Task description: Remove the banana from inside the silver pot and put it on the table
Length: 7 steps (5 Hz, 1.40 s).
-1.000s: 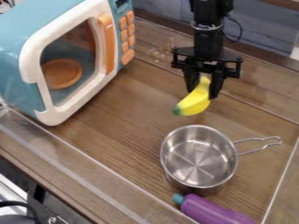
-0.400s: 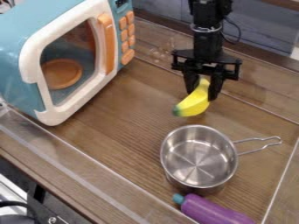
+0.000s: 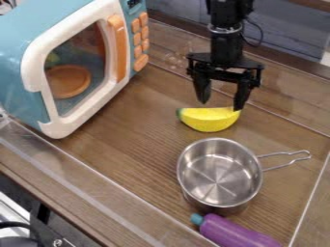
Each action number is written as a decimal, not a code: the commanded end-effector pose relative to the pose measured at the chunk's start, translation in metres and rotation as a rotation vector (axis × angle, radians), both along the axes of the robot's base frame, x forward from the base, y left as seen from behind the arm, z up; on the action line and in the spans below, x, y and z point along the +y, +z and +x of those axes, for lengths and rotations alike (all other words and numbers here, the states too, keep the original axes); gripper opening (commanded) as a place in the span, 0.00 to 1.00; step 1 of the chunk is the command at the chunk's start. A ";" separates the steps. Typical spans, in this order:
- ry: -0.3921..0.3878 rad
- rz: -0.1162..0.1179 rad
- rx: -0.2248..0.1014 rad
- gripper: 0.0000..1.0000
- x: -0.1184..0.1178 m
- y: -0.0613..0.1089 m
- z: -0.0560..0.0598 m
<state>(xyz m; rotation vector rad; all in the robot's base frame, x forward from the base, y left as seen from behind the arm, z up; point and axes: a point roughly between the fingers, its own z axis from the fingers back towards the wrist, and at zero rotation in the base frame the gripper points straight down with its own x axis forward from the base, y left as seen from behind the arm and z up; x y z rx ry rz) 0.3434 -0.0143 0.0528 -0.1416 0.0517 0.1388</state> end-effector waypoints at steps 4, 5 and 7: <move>-0.048 0.055 -0.039 1.00 0.034 0.039 -0.004; -0.089 0.053 -0.047 1.00 0.040 0.050 -0.007; -0.165 0.049 -0.066 1.00 0.044 0.061 -0.009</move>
